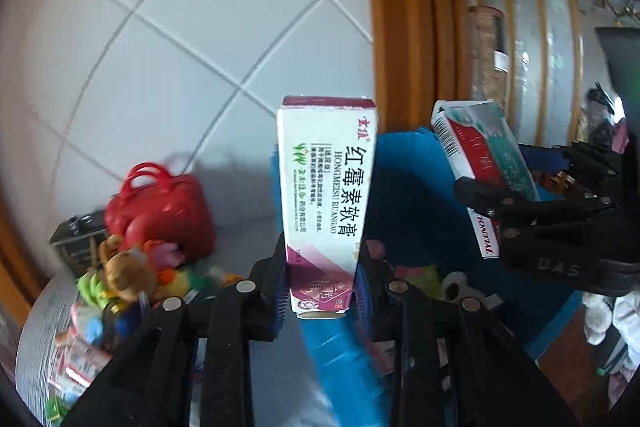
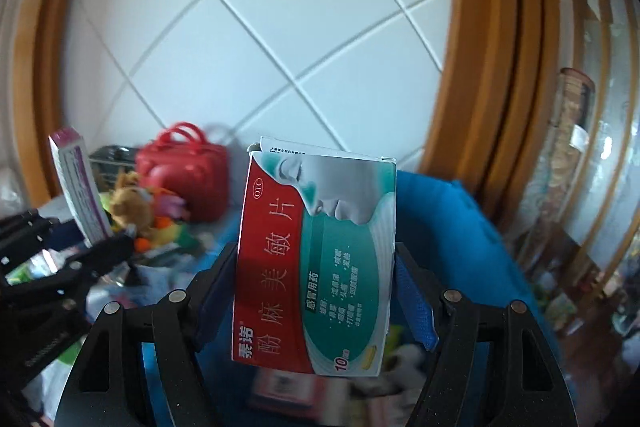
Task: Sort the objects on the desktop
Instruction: 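Carry both boxes over the blue crate and open both grippers, then withdraw both grippers from the crate back toward the pile, then grasp the green medicine box with the left gripper while the right grasps the white ointment box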
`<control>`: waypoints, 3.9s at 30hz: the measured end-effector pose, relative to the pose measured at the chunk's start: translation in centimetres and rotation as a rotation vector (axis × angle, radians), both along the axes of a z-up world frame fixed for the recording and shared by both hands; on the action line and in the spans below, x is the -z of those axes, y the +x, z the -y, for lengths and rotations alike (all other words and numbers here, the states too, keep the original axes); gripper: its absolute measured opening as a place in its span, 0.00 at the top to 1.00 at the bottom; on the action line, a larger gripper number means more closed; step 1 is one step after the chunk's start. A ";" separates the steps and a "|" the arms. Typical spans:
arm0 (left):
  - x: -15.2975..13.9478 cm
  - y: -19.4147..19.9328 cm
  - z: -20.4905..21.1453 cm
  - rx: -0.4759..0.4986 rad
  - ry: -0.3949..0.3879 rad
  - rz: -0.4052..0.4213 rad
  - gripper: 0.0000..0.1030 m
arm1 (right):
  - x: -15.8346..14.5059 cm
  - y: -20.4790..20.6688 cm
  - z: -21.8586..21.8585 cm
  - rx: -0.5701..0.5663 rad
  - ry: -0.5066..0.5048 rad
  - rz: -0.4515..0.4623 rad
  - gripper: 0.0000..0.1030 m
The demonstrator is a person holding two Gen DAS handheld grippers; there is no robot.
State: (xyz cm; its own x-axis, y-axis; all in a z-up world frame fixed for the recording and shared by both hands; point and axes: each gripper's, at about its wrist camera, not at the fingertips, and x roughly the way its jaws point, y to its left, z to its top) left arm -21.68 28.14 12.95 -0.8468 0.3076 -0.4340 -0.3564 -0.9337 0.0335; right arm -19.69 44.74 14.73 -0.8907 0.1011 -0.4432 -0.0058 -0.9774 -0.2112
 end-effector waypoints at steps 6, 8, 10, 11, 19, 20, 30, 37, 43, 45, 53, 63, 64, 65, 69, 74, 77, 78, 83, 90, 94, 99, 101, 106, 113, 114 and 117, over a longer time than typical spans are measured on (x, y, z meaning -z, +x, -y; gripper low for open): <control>0.6 -3.9 -8.6 0.068 -0.068 0.106 0.73 | 2.0 -5.1 -7.5 0.078 0.064 0.166 0.28; 1.4 -5.4 -11.5 0.086 -0.107 0.163 0.73 | 2.9 -6.2 -9.0 0.090 0.078 0.216 0.28; 2.2 -7.2 -13.9 0.108 -0.137 0.226 0.73 | 4.2 -7.3 -10.4 0.088 0.071 0.267 0.28; 2.5 -8.1 -14.8 0.110 -0.154 0.258 0.73 | 4.6 -8.0 -11.0 0.090 0.066 0.293 0.28; 5.5 -11.9 -19.4 0.089 -0.242 0.393 0.73 | 7.4 -11.7 -14.0 0.092 0.019 0.436 0.28; 6.0 -12.0 -19.9 0.091 -0.251 0.410 0.73 | 7.6 -11.9 -14.2 0.089 0.014 0.452 0.28; 7.6 -12.9 -20.9 0.084 -0.308 0.452 0.73 | 9.2 -12.4 -15.8 0.122 0.084 0.541 0.28; 6.8 -12.4 -20.8 0.066 -0.290 0.441 0.46 | 7.9 -11.2 -16.5 0.125 0.107 0.515 0.10; 5.0 -10.7 -19.3 0.060 -0.237 0.386 0.42 | 6.0 -9.4 -16.4 0.120 0.117 0.456 0.03; 4.3 -9.8 -18.5 0.058 -0.210 0.365 0.41 | 5.1 -8.3 -16.2 0.115 0.113 0.423 0.02; 0.6 -4.0 -13.1 -0.002 -0.063 0.181 0.37 | 1.4 -3.0 -13.4 0.042 0.021 0.236 0.00; 0.6 2.4 -0.3 -0.304 0.048 0.015 0.20 | -0.6 1.6 -5.1 -0.115 -0.146 -0.045 0.00; 1.0 2.8 1.5 -0.349 0.048 0.010 0.20 | -0.6 1.8 -4.2 -0.127 -0.149 -0.062 0.00; 1.4 3.1 3.0 -0.386 0.046 0.010 0.20 | -0.6 1.9 -3.3 -0.143 -0.152 -0.081 0.00; 3.7 4.2 10.2 -0.505 0.077 0.057 0.20 | -0.5 2.7 1.8 -0.235 -0.185 -0.147 0.00; 7.2 6.2 20.4 -0.671 0.080 0.121 0.20 | 0.0 2.3 8.5 -0.366 -0.252 -0.120 0.00; 9.7 7.4 27.1 -0.776 0.075 0.176 0.20 | 1.0 1.7 13.4 -0.434 -0.271 -0.086 0.00; 10.7 7.7 29.5 -0.806 0.077 0.202 0.20 | 1.8 1.2 15.7 -0.450 -0.273 -0.059 0.00; 17.4 9.8 40.7 -0.920 0.066 0.362 0.20 | 7.2 -1.9 23.9 -0.455 -0.262 0.103 0.00; 23.7 11.3 51.0 -0.912 0.043 0.490 0.20 | 16.6 -4.0 30.4 -0.363 -0.218 0.333 0.00; 25.3 11.3 53.5 -0.901 0.056 0.533 0.20 | 20.1 -4.2 31.5 -0.318 -0.203 0.424 0.00; 26.2 11.1 54.1 -0.887 0.043 0.558 0.20 | 22.0 -3.9 32.4 -0.354 -0.164 0.467 0.00; 26.3 11.0 54.3 -0.864 0.044 0.570 0.20 | 22.5 -3.6 32.9 -0.366 -0.142 0.470 0.00; 26.2 9.0 55.2 -0.731 -0.026 0.578 0.20 | 22.7 -2.5 34.7 -0.354 -0.174 0.502 0.00; 27.6 4.1 59.3 -0.421 -0.178 0.544 0.20 | 23.7 -0.5 39.7 -0.214 -0.202 0.457 0.00; 27.9 3.3 60.1 -0.341 -0.195 0.540 0.20 | 24.4 -0.1 41.0 -0.164 -0.227 0.461 0.00; 28.9 1.6 61.6 -0.157 -0.230 0.544 0.20 | 26.2 1.2 44.3 -0.030 -0.288 0.496 0.00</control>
State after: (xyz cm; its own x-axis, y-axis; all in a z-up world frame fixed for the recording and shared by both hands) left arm -20.09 -33.46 -15.90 -0.5125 0.0439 -0.8576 -0.2376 -0.9669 0.0925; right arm -18.48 0.44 -11.51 -0.5702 -0.1076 -0.8144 0.0546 -0.9942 0.0931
